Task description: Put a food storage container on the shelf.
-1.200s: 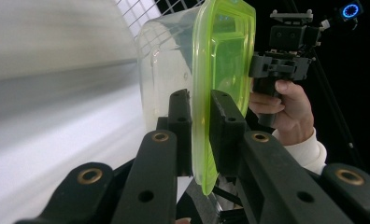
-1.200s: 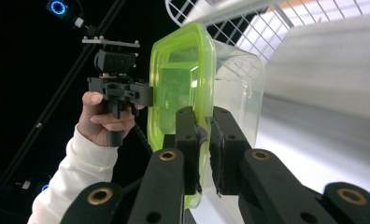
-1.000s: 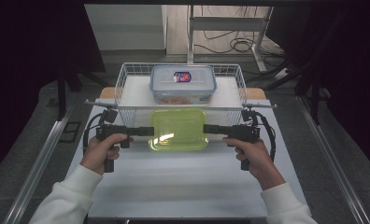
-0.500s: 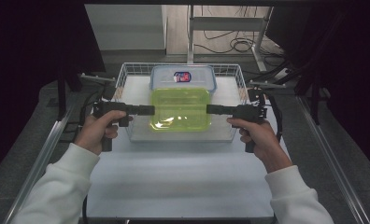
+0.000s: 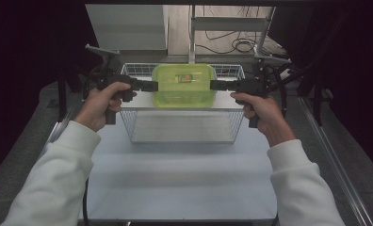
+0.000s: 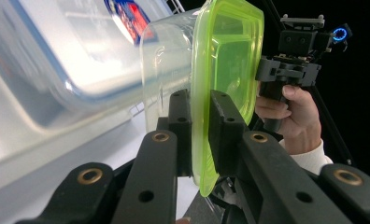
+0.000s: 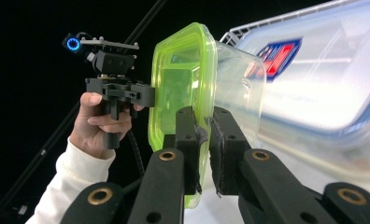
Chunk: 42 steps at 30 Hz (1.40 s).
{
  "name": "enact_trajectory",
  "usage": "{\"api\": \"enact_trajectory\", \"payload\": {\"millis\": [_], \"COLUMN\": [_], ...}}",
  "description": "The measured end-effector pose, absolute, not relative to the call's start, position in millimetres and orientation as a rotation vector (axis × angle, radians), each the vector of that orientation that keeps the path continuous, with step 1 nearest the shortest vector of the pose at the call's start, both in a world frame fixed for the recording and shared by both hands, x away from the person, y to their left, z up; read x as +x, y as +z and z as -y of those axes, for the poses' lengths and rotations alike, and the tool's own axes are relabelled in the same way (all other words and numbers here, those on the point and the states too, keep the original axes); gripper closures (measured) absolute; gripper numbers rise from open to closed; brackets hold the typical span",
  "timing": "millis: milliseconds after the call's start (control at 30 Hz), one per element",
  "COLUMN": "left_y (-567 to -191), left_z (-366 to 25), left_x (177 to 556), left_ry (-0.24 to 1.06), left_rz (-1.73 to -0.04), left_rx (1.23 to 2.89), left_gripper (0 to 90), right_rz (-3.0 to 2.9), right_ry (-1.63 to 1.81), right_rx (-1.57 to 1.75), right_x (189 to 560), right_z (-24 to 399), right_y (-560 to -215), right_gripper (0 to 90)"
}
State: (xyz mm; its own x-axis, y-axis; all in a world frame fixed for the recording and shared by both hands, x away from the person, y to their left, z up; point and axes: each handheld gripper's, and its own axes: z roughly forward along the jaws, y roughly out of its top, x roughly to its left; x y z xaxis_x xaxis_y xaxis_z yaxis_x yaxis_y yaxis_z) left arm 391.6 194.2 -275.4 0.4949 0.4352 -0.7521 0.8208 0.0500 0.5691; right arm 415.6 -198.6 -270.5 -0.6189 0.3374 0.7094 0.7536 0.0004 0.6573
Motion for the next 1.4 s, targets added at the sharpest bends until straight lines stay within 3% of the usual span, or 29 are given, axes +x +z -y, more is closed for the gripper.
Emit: {"api": "enact_trajectory", "payload": {"millis": [667,1400], "left_y": [-268,-279], "left_z": [-198,-189], "left_x": [448,466], "left_ry": [-0.414,-0.374], "left_rz": [-1.162,-1.231], "left_rx": [1.567,1.489], "left_gripper": [80.6,73.6], "right_rz": [1.871,1.825], "right_ry": [-1.637,-1.647], "right_rx": [-1.201,-1.321], "right_x": [480,495], "right_z": [192,190], "right_y": [-267,-280], "right_gripper": [82.0,73.2]}}
